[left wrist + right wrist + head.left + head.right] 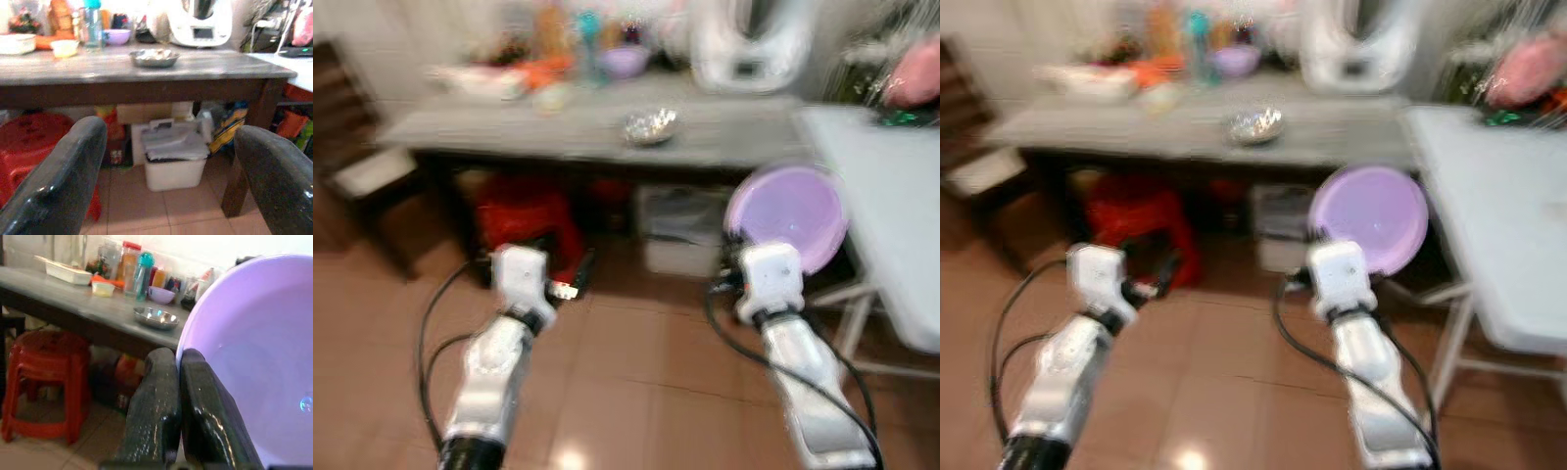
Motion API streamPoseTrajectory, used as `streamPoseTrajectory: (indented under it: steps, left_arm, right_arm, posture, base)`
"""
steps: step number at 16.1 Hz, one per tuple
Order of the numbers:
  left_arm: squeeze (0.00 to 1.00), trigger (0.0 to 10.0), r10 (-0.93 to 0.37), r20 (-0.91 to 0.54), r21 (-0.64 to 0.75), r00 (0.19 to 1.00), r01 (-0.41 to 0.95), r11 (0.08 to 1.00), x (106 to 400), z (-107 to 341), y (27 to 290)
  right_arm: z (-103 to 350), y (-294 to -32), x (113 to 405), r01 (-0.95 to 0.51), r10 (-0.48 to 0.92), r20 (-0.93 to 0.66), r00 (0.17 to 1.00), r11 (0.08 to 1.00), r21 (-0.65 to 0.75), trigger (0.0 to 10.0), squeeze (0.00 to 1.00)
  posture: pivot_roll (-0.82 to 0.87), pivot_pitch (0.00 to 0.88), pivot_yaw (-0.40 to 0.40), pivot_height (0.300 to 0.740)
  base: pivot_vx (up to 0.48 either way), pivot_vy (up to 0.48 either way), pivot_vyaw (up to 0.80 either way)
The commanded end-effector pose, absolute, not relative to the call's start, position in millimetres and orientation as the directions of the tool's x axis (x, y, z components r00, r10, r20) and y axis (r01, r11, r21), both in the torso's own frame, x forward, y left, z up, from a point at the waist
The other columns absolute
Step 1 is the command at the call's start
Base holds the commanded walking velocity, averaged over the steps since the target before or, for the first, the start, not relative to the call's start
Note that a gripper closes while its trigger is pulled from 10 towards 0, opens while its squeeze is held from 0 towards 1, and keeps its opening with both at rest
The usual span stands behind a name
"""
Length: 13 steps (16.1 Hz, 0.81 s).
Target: Setting the table
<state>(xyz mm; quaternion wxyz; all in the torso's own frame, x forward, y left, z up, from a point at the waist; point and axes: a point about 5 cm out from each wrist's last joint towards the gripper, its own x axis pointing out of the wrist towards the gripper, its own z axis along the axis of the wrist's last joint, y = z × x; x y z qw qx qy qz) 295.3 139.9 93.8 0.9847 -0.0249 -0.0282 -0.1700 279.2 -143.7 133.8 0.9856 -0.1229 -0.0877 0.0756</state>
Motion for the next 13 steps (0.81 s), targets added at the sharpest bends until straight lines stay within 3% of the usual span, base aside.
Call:
streamPoseTrajectory:
  steps: [1, 4, 7, 11, 13]
  left_arm:
    - [0.00, 10.0, -0.312, 0.078, -0.011, 0.947, 0.314, 0.950, 298.3, 99.2, 147.8]
    - [0.00, 10.0, -0.295, 0.072, -0.003, 0.953, 0.296, 0.955, 297.8, 98.1, 151.6]
    - [0.00, 10.0, -0.341, 0.077, 0.014, 0.937, 0.341, 0.940, 294.0, 98.3, 151.5]
    - [0.00, 10.0, -0.350, 0.084, 0.005, 0.933, 0.351, 0.936, 289.7, 97.5, 151.2]
    - [0.00, 10.0, -0.331, 0.075, 0.007, 0.941, 0.332, 0.943, 283.2, 93.1, 154.6]
  right_arm:
    - [143.1, -140.1, 279.8, -0.132, 0.184, 0.198, 0.963, 0.959, -0.250, 10.0, 0.00]
    - [141.5, -141.2, 277.8, -0.125, 0.177, 0.196, 0.965, 0.960, -0.251, 10.0, 0.00]
    - [140.7, -147.2, 277.3, -0.088, 0.137, 0.197, 0.971, 0.968, -0.236, 10.0, 0.00]
    - [139.0, -149.2, 274.0, -0.079, 0.126, 0.194, 0.973, 0.969, -0.232, 10.0, 0.00]
    - [136.2, -152.3, 269.0, -0.066, 0.108, 0.184, 0.977, 0.973, -0.222, 10.0, 0.00]
  posture:
    - [0.00, 0.000, 0.008, 0.740]
    - [0.00, 0.000, 0.011, 0.740]
    - [0.00, 0.000, 0.019, 0.740]
    - [-0.01, 0.000, 0.018, 0.740]
    - [-0.01, 0.000, 0.018, 0.740]
  base:
    - [0.000, 0.431, 0.00]
    - [0.000, 0.374, 0.00]
    - [0.000, 0.000, 0.00]
    - [0.000, 0.000, -0.69]
    - [0.000, 0.000, 0.00]
